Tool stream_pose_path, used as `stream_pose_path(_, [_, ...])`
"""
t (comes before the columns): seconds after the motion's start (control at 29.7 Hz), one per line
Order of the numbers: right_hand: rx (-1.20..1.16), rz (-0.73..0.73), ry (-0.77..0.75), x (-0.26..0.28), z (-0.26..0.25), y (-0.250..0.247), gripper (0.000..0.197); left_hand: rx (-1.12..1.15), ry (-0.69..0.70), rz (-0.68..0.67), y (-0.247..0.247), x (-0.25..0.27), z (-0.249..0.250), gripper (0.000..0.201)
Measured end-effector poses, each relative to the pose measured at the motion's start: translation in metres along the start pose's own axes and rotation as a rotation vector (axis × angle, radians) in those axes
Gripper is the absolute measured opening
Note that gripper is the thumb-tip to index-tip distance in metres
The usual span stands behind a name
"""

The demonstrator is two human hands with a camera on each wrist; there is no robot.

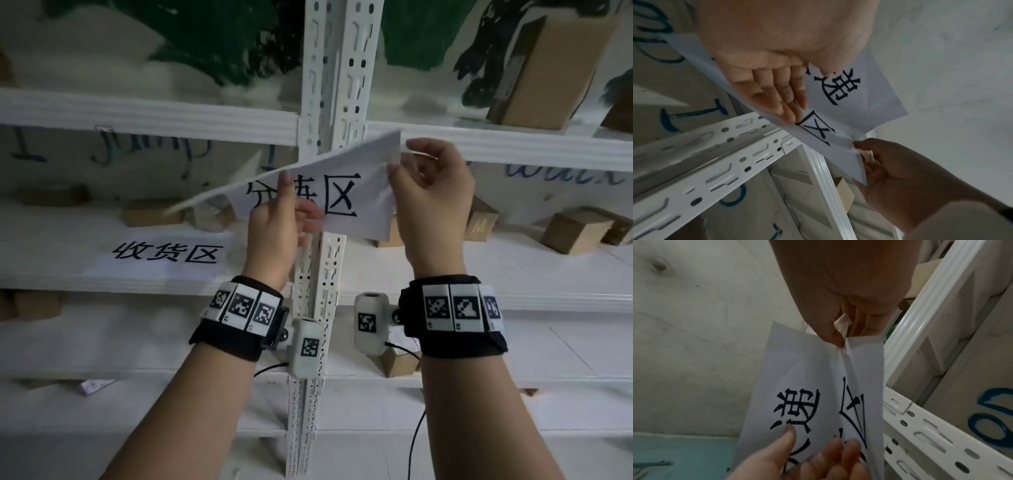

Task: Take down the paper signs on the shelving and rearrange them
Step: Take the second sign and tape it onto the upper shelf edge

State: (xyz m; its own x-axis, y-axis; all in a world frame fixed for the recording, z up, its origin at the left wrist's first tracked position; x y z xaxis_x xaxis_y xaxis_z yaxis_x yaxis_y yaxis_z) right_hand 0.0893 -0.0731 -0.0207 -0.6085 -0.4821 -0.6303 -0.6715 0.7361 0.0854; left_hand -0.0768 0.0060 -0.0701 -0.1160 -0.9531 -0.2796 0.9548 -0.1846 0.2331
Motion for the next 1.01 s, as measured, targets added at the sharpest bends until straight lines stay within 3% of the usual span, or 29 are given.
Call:
stream_pose_path(0.17, [-0.064, 0.003, 0.06, -0.002, 0.012, 0.01, 0.025, -0.038, 0.269, 0.073, 0.008, -0.005, 0.012, 0.047])
stream_pose_path(0.27, [-0.05, 0.041, 0.113, -0.006, 0.019, 0.014, 0.024, -0.245, 0.444, 0.034, 0.016, -0.012, 0.016, 0.04])
stream_pose_path(0.37, [-0.067, 0.088, 0.172, -0.013, 0.027, 0.016, 0.025, -0.521, 0.561, -0.063, 0.026, -0.025, 0.016, 0.049])
stream_pose_path(0.54, [-0.156, 0.135, 0.233, -0.031, 0.044, 0.02, 0.026, -0.786, 0.631, -0.184, 0.047, -0.047, 0.004, 0.058])
stream_pose_path(0.67, [-0.137, 0.115, 0.223, -0.045, 0.058, 0.022, 0.025, -0.956, 0.675, -0.207, 0.058, -0.061, -0.004, 0.064])
stream_pose_path(1.01, [0.016, 0.157, 0.047, -0.073, 0.077, 0.011, 0.026, -1.191, 0.745, -0.227, 0.082, -0.093, -0.026, 0.083])
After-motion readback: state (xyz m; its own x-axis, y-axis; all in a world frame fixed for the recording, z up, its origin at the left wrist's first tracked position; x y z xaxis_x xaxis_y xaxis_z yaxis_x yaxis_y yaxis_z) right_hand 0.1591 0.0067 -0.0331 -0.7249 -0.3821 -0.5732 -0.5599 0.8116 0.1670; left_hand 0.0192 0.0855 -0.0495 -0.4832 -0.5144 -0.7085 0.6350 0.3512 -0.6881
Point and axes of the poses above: each hand's wrist, its own x-axis away from the middle knuckle, its own y-axis out of the palm, z = x × y, the point moved 1 cm from there along -x, towards the middle knuckle, and after that the axes turned 5 degrees about x, right-handed, at the moved point
